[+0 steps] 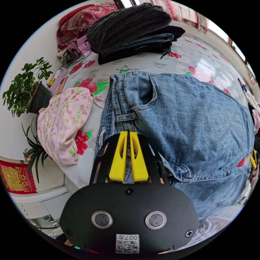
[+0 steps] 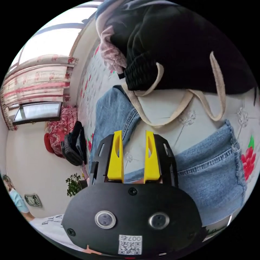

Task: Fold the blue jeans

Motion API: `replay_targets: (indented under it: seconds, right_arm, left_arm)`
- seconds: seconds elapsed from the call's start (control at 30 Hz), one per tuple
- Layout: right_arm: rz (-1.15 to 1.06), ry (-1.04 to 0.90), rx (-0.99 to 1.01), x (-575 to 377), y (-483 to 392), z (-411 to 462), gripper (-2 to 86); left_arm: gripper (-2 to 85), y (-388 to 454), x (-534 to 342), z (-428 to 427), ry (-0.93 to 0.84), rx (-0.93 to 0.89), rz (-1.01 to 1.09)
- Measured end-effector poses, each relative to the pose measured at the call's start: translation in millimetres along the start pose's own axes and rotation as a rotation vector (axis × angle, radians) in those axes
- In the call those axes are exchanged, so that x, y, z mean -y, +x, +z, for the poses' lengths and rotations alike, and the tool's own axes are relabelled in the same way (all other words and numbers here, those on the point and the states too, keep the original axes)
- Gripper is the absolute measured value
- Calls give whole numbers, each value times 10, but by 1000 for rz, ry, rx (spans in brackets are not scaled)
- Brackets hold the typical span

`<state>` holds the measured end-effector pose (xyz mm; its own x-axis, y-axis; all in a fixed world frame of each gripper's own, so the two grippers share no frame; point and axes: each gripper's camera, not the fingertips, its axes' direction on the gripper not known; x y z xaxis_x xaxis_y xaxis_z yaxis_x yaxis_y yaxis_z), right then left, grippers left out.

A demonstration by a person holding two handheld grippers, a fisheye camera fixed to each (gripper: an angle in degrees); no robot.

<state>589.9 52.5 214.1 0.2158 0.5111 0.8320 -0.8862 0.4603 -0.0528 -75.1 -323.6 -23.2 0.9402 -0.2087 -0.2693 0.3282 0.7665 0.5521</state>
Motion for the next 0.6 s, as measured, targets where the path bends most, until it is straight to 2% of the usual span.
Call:
replay_targets:
  seconds: [0.1, 0.17, 0.23, 0.3, 0.33, 0.4, 0.43, 0.47, 0.5, 0.6]
  right_arm:
    - [51, -16, 107, 190, -153, 243, 64]
    - [-8, -19, 85, 286, -428, 339, 47]
    - [-206, -7, 143, 271, -976, 353, 32]
    - [-626, -93, 157, -93, -2054, 422, 18]
    - [-738, -124, 143, -269, -2322, 460, 16]
    - [-1123, -336, 147, -1137, -3111, 760, 15]
    - [-1179, -408, 163, -1351, -3219, 875, 16]
    - [-1254, -567, 191, -1754, -3348, 1141, 19]
    - [-1276, -709, 202, -2105, -3377, 1422, 24]
    - [-1175, -907, 115, -2639, -3183, 2006, 49]
  left_arm:
    - [-8, 15, -52, -114, -26, 1, 10]
    - [-9, 32, -106, -186, -32, 11, 25]
    - [-9, 37, -205, -285, -30, 20, 38]
    - [-9, 14, -289, -360, -24, 17, 28]
    - [-9, -13, -349, -409, -19, 11, 9]
    - [-9, -55, -444, -483, -9, 4, -26]
    - [-9, -73, -507, -533, -3, 7, -45]
    - [-9, -80, -539, -559, -1, 10, -52]
    - [-9, -89, -600, -610, 4, 19, -57]
    - [-9, -121, -740, -737, 7, 43, -44]
